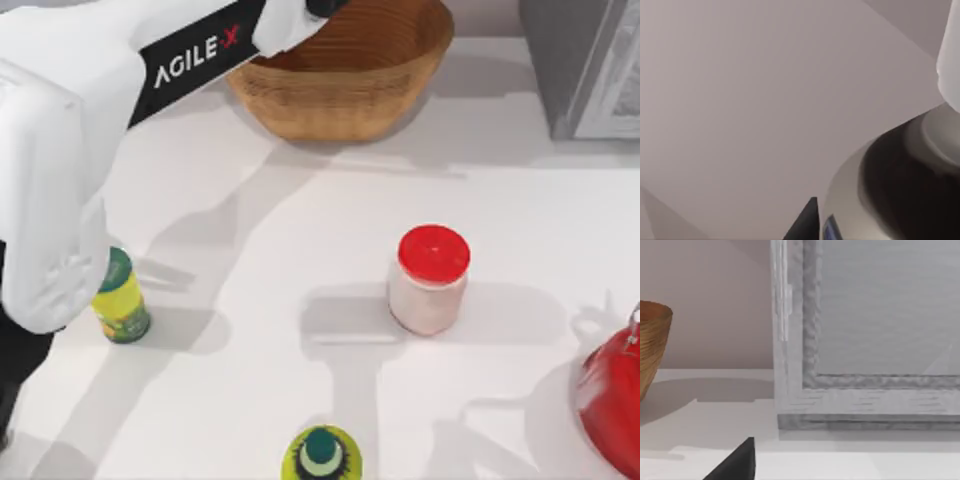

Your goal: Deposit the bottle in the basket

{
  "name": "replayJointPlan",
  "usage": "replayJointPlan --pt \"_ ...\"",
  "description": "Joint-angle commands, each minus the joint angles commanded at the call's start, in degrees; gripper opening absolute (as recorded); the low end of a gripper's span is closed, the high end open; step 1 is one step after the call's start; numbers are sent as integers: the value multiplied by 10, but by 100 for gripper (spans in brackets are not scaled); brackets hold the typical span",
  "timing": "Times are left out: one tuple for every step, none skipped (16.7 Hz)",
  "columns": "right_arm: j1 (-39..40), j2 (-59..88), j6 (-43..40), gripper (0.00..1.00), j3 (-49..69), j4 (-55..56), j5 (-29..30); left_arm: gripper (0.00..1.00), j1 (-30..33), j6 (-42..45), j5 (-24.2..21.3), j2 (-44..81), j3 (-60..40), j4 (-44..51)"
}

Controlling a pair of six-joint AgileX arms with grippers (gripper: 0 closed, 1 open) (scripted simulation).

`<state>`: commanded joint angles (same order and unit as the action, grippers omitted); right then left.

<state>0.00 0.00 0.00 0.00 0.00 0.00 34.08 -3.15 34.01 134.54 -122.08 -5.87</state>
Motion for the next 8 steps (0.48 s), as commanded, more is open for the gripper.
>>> replayJointPlan --pt "0 0 0 100 0 0 0 75 0 0 0 0 0 0" --pt "0 0 0 100 0 0 0 83 0 0 0 0 0 0" --pt "0 0 0 100 0 0 0 90 0 0 0 0 0 0" --pt "0 0 0 100 0 0 0 98 0 0 0 0 0 0" --pt "0 0 0 100 0 0 0 100 0 0 0 0 0 0" --pt "0 0 0 100 0 0 0 100 0 0 0 0 0 0" --pt "0 0 0 100 0 0 0 100 0 0 0 0 0 0" --pt "0 0 0 100 0 0 0 100 0 0 0 0 0 0"
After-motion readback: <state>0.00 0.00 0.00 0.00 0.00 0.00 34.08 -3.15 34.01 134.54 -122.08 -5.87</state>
